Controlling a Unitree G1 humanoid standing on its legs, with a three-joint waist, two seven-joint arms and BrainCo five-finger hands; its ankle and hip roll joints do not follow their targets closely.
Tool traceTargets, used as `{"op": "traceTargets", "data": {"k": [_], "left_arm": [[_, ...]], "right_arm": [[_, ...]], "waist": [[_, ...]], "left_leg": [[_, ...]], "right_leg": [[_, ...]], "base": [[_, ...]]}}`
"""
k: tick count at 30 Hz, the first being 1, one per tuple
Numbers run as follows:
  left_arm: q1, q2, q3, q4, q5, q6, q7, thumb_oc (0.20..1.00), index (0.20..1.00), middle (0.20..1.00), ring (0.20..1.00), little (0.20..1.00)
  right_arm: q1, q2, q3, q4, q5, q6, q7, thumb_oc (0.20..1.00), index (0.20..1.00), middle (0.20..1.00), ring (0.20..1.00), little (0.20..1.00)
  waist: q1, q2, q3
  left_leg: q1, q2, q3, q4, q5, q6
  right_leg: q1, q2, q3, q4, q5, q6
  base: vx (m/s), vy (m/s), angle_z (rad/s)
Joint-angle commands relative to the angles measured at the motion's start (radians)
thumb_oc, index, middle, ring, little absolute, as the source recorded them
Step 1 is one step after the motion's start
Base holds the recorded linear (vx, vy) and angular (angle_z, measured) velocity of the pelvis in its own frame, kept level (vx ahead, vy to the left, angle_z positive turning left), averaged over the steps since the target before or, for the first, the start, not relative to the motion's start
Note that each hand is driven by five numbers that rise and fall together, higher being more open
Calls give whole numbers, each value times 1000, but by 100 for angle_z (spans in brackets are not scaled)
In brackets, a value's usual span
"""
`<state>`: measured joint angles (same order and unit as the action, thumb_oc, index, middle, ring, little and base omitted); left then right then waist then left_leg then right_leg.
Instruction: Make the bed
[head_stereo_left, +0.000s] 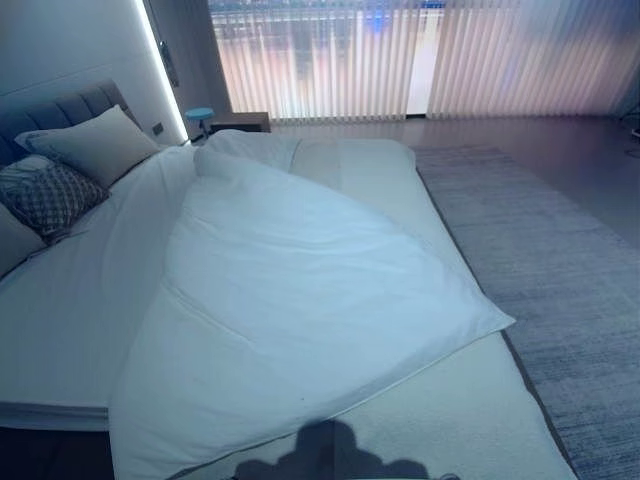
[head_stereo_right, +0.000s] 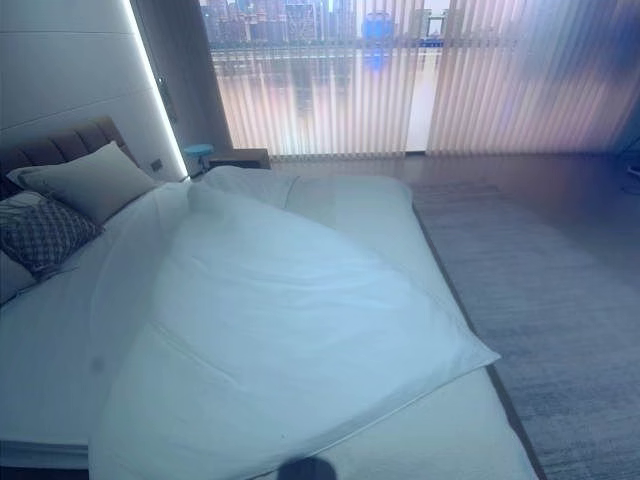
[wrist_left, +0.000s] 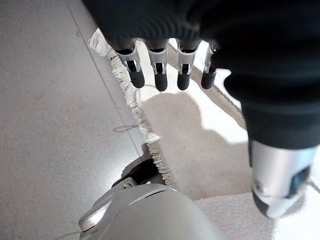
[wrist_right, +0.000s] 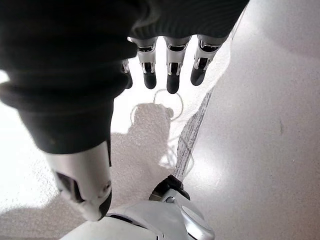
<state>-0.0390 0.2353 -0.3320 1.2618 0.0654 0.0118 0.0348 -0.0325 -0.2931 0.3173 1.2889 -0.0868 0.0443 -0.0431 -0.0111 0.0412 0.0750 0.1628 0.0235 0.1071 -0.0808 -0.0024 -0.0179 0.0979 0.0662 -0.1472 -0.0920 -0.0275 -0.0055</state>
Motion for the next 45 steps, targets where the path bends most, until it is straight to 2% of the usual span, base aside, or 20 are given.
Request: {"op": "traceTargets", "data": {"k": [1,45], "left_arm": [[-45,-5,-5,36,26,-14,16,1000,1000,1000,1000,1000],[-37,-8,10,37,6,-11,26,1000,1000,1000,1000,1000]], "right_arm": [[-46,-7,47,34,-13,-8,-14,1000,1000,1000,1000,1000],[-41,-2,68,25,-37,-11,-20,1000,1000,1000,1000,1000]], "waist": [[-8,-50,8],[4,-57,16]], "left_leg": [[-6,-38,-1,-6,-21,-18],[-9,-34,-13,-6,-19,-25]], "right_leg": [[40,-94,18,5,50,109],[45,-95,-5,5,41,108]], "base": [[0,0,0],[0,-1,0]]}}
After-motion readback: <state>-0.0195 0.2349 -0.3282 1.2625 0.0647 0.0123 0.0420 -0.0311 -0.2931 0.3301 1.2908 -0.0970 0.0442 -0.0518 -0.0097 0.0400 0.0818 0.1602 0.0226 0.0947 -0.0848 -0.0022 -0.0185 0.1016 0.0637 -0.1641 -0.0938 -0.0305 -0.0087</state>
